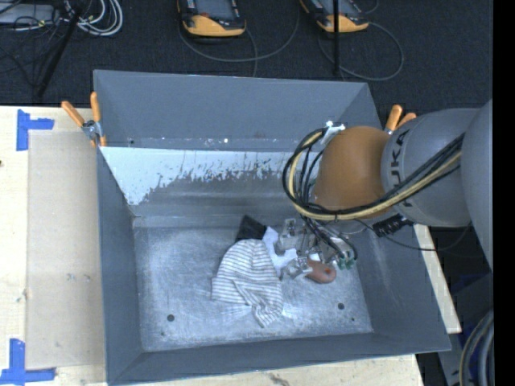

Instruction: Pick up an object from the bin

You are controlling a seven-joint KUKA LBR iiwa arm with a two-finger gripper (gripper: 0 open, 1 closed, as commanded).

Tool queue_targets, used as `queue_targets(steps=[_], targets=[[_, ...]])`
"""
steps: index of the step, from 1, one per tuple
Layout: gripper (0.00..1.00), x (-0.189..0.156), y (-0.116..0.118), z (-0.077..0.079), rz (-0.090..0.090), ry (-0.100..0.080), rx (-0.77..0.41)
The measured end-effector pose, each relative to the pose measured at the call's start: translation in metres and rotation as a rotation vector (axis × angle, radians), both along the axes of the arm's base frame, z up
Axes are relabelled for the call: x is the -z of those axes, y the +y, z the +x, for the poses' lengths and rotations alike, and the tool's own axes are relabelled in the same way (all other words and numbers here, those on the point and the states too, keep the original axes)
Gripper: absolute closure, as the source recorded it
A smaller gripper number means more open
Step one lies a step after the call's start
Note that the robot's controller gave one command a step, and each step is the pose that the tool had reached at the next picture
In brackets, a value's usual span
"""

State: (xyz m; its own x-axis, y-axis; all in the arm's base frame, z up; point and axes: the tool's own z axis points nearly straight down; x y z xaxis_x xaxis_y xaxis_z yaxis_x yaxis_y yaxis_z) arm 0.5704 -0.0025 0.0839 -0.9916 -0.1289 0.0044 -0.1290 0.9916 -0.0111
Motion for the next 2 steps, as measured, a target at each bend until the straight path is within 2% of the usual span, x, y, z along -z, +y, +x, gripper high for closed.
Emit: queue_targets(steps=[1,2], targets=[[1.0,-0.1613,-0.0009,0.0043,0.012,-0.01,-0.02],[1.0,-0.1581,-0.0009,0.0029,0.012,-0.004,-0.02]])
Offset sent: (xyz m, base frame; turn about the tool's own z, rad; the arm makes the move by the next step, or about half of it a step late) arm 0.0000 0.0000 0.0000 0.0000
